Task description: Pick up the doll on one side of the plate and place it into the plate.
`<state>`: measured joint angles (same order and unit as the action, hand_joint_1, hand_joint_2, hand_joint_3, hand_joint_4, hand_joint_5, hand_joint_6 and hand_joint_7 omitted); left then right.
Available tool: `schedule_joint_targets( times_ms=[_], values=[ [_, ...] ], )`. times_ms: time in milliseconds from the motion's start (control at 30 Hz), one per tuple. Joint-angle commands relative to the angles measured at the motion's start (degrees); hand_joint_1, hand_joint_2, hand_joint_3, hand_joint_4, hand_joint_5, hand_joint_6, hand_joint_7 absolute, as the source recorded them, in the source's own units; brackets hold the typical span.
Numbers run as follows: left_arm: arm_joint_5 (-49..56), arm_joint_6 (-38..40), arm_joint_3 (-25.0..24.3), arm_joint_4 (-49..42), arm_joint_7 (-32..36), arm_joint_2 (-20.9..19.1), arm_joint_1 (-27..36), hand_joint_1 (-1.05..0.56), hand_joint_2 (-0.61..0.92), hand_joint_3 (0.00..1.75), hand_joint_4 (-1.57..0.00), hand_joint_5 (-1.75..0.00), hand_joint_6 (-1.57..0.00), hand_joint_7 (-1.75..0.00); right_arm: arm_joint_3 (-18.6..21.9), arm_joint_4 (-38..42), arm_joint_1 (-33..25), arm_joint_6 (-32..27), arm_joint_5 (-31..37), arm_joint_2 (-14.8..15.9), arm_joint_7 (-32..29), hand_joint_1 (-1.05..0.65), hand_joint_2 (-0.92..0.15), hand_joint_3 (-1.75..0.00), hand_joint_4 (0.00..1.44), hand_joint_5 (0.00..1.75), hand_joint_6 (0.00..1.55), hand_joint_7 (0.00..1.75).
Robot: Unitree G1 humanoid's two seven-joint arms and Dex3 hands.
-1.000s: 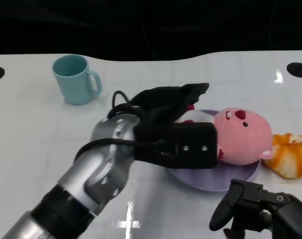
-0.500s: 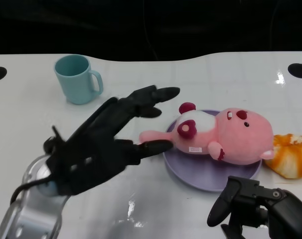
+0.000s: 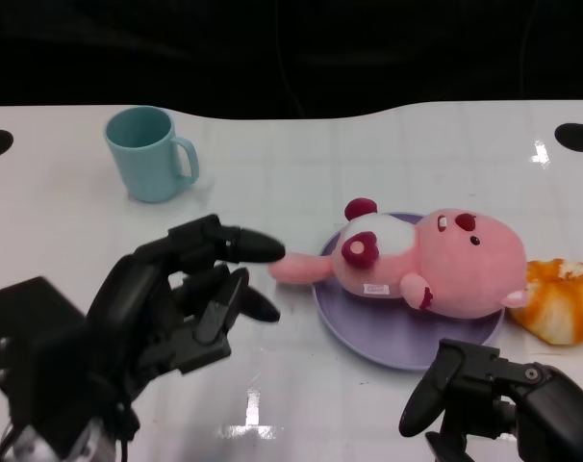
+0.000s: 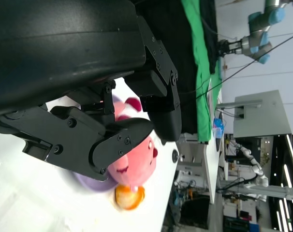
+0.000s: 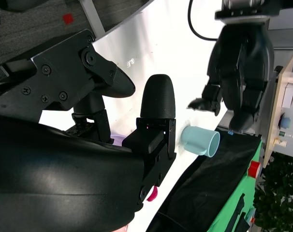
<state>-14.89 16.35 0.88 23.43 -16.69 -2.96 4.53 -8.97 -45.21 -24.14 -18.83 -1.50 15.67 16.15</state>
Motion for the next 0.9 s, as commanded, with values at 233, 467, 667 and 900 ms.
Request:
schedule_joint_targets(
  times_ms=[233,467,667,900],
  values=[
    [-9.0,12.8,-2.1,12.0,3.1,-1.2,11.0,-0.18,0.5,1.26,-0.87,-1.7,-0.85,-1.42,0.7,0.0,-0.6,0.7,-0.4,0.7,0.3,-0.12,-0.6,-1.04,0.63,1.64,0.58,1.34],
    [-12.4,20.0,-2.8,13.5,3.1,-4.1,12.7,-0.15,0.42,1.4,-0.86,-1.75,-0.75,-1.67,1.2,0.3,-1.2,1.5,-0.3,0.8,0.4,-0.14,-0.59,-1.04,0.65,1.64,0.59,1.34],
    [-16.0,22.3,-4.3,11.5,3.1,-4.6,12.4,-0.12,0.44,1.4,-0.86,-1.75,-0.73,-1.69,1.8,1.1,-1.9,3.4,-0.3,1.0,0.6,-0.13,-0.58,-1.05,0.66,1.63,0.59,1.35],
    [-18.3,24.7,-4.4,10.9,3.7,-5.1,12.2,-0.14,0.43,1.4,-0.85,-1.75,-0.72,-1.7,2.7,1.4,-2.4,3.9,-0.5,0.9,1.1,-0.12,-0.59,-1.05,0.65,1.65,0.58,1.34]
  ],
)
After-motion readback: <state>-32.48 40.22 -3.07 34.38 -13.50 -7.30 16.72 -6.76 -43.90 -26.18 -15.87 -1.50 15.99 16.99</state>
